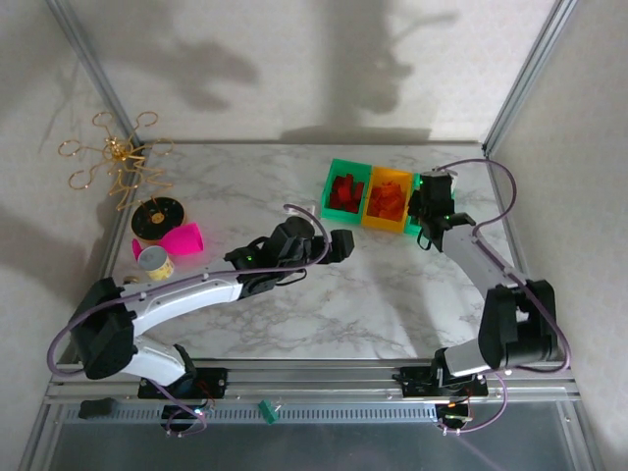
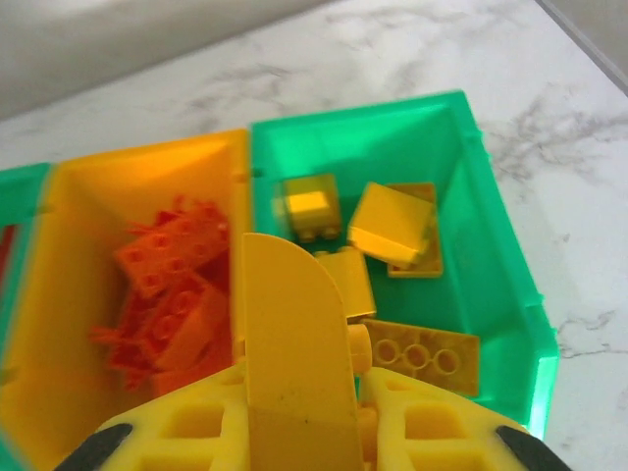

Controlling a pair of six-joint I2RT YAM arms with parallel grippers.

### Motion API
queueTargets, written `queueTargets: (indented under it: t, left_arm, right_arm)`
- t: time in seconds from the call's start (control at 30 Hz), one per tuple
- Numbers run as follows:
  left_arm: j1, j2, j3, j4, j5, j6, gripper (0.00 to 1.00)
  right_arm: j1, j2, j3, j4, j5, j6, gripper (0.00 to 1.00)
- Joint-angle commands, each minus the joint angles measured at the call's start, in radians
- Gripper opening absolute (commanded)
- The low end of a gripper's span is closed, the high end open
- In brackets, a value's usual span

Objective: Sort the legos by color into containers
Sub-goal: Place the lego in the container.

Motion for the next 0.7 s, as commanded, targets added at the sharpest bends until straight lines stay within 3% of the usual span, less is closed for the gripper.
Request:
queueTargets:
  t: [0.0,0.2,0.4,0.67]
  left_arm:
    - [-0.009,0.029,0.048,0.048,0.022,0.029,1.00]
    - [-0.007,0.037,0.047,0.043,-0.008,0.040,1.00]
    - [0.000,0.030,0.042,0.026,-0.033,0.049,1.00]
    - [0.013,0.016,0.027,0.029,-0.037,0.054,1.00]
  right_arm:
    - [-0.046,0.096,0.075,0.030,0.015,0.005,0.20]
    - [-0.101,0.264,0.199,0.021,0.031,-0.011,0.20]
    - [-0.108,0.359,0.267,0.024,-0.022,-0.034,0.28]
    - [-0.108,0.312,0.243,0.039,-0.057,-0.038,0.44]
